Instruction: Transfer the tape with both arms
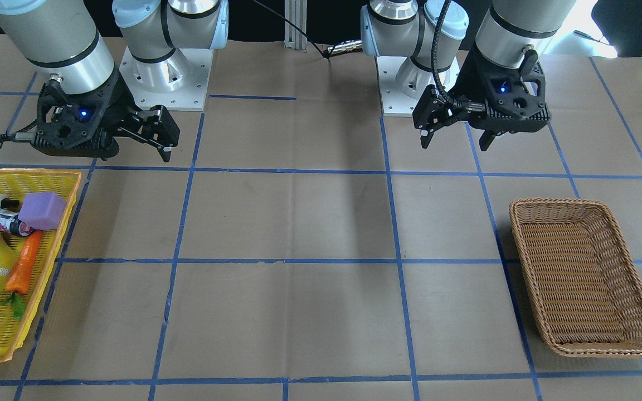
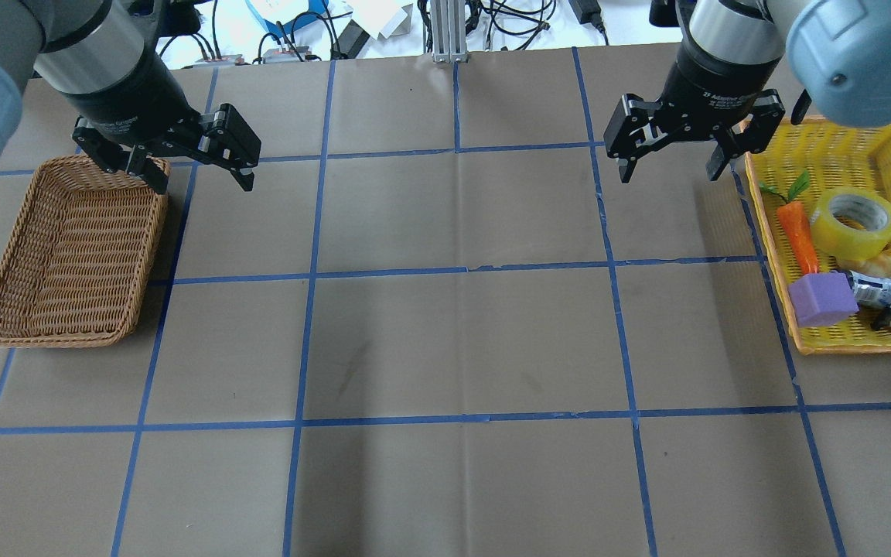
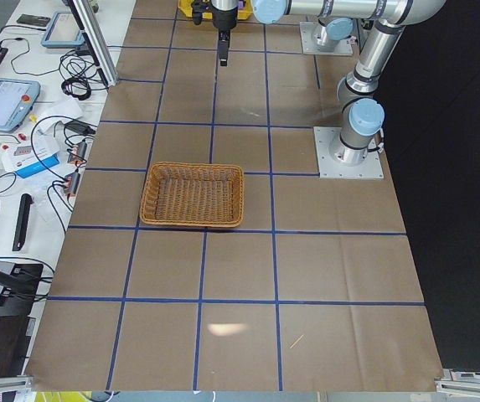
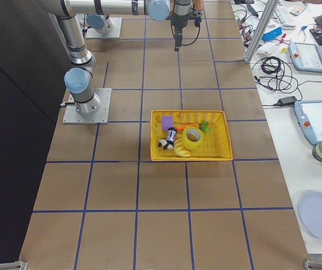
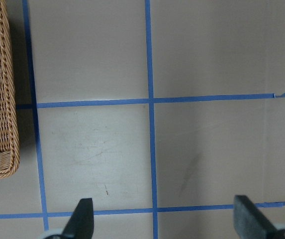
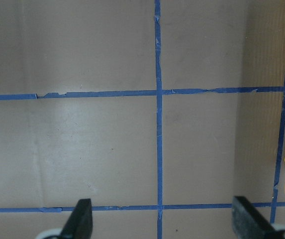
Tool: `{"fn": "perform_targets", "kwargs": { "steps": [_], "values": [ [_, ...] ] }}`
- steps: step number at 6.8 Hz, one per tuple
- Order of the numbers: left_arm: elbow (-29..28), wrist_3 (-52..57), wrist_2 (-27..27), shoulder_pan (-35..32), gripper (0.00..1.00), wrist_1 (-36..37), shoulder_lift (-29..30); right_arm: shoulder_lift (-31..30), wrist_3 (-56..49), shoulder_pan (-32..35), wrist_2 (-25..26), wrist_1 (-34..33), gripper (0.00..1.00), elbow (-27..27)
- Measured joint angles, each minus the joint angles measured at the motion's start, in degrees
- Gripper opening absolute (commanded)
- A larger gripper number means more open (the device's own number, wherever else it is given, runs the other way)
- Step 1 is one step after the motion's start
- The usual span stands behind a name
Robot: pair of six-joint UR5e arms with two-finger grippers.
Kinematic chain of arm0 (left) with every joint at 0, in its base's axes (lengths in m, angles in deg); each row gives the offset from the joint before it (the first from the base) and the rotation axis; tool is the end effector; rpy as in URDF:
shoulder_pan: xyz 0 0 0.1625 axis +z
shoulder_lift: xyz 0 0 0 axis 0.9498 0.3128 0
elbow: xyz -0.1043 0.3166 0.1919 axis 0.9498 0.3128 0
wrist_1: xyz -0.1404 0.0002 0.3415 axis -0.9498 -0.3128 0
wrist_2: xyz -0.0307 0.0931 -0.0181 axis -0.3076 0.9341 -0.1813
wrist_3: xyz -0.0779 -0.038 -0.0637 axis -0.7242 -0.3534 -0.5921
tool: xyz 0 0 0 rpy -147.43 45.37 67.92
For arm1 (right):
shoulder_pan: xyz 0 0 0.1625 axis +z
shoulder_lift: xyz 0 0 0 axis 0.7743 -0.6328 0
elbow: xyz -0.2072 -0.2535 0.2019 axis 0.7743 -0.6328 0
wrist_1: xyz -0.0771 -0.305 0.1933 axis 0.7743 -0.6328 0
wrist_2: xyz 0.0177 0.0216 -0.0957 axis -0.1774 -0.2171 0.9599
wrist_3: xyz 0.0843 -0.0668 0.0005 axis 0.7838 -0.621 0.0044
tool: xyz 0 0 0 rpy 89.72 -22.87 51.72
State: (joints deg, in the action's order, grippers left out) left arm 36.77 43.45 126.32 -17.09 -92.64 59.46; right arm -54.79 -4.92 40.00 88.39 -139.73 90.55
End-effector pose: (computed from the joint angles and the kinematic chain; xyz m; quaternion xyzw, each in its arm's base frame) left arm -0.1259 -0.4454 0.4491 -0.0116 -0.9998 0.0140 0.0056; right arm 0.1406 -0.4615 0.4253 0.0082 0.9997 0.0203 0.0057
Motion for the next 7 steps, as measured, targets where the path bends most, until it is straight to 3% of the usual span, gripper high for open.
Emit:
{"fn": "perform_targets", "kwargs": {
  "steps": [7],
  "values": [
    [0.00,0.00,0.04,0.00,1.00,0.00,0.00,0.30,-1.38,-0.37,0.24,-0.15,1.00,0.20]
  ]
}}
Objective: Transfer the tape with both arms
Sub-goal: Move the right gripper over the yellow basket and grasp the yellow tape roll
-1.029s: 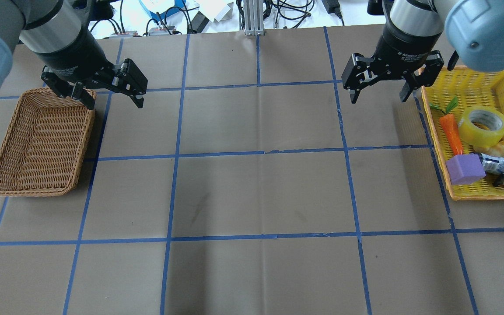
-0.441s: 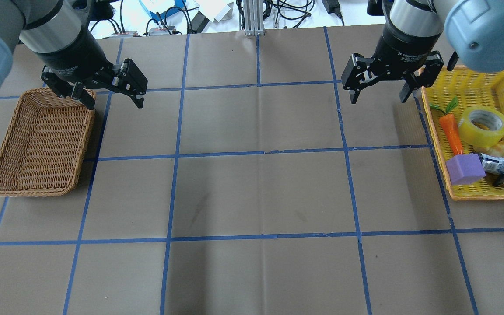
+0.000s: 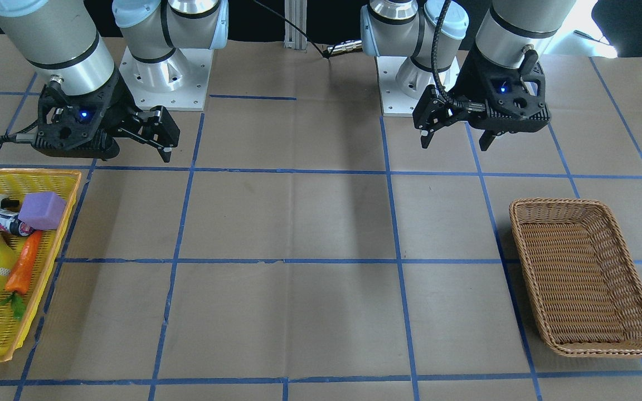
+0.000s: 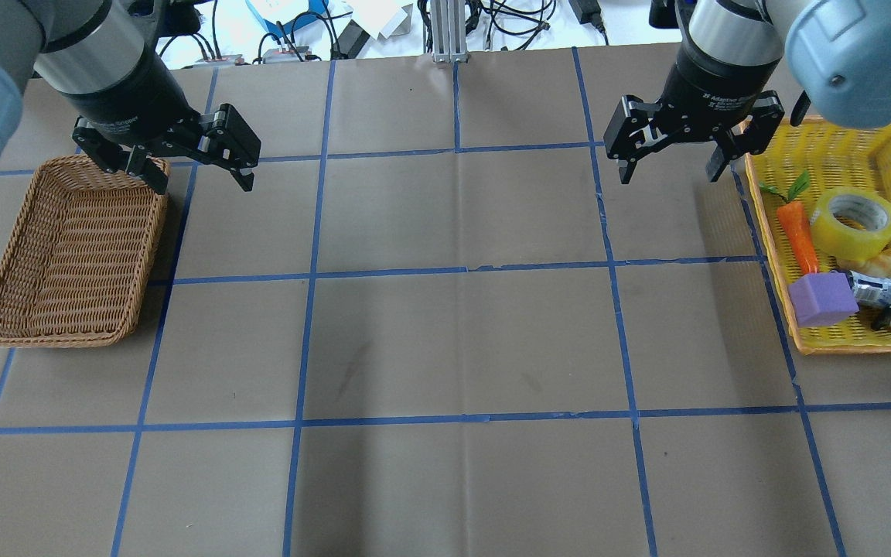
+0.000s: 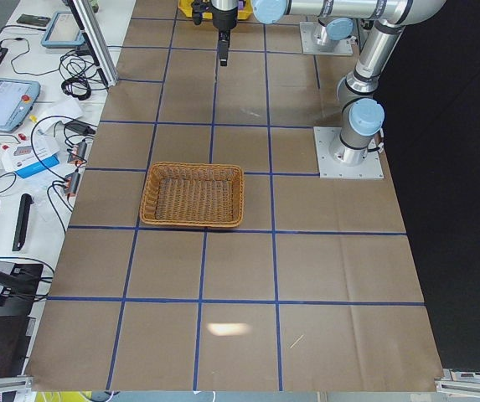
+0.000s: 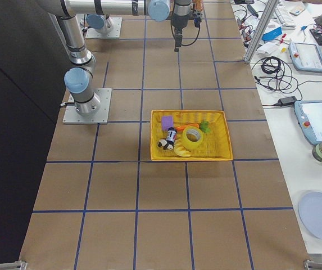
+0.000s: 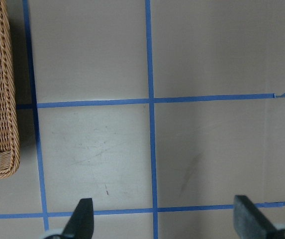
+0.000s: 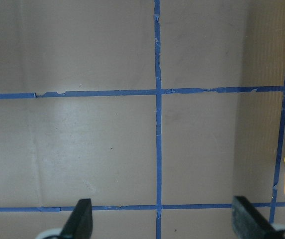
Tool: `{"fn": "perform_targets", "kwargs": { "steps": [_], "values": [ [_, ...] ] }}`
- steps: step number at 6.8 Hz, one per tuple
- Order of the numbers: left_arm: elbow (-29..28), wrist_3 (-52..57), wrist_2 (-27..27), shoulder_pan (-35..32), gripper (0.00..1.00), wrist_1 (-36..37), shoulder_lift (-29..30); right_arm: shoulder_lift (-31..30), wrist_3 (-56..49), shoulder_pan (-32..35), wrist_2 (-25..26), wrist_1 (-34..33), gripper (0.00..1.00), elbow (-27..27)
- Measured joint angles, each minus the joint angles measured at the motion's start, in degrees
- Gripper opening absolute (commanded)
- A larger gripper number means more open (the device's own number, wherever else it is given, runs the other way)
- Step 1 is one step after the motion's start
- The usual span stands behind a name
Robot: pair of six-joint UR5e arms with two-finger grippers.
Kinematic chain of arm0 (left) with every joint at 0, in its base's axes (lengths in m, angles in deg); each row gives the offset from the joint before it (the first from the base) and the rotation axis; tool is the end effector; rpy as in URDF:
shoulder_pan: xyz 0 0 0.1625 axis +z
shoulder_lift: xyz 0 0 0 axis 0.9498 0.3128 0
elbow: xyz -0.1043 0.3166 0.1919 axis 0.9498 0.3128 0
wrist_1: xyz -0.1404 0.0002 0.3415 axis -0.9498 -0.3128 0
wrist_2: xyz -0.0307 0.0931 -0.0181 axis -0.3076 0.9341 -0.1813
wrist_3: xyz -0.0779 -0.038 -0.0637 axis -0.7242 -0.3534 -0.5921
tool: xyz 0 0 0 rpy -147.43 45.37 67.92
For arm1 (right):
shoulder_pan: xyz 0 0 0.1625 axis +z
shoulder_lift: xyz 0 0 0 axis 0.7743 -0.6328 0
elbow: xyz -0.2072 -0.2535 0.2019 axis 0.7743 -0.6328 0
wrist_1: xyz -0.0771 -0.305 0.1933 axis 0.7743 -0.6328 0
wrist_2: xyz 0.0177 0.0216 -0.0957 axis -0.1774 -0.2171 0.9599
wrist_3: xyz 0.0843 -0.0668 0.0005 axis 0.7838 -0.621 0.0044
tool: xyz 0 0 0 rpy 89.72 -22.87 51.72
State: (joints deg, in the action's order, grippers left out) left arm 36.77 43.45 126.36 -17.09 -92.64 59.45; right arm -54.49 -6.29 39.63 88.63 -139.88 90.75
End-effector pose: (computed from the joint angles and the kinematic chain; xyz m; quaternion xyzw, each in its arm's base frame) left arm -0.1258 -0.4453 0.4492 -0.0116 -0.9998 0.0141 0.0053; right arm 0.1372 -0.4636 0.4216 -0.0005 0.9997 0.0233 0.0039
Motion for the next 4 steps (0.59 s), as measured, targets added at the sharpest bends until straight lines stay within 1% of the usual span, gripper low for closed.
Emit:
{"fn": "perform_targets", "kwargs": {
  "steps": [2,4],
  "values": [
    [0.00,0.00,0.06,0.02,1.00,0.00,0.00,1.11,-6.20,-2.63,0.47,-0.27,1.00,0.19],
    [-0.06,0.00,0.04,0.06,1.00,0.00,-0.03,1.52,-8.23,-3.99,0.52,-0.34,1.00,0.23]
  ]
}}
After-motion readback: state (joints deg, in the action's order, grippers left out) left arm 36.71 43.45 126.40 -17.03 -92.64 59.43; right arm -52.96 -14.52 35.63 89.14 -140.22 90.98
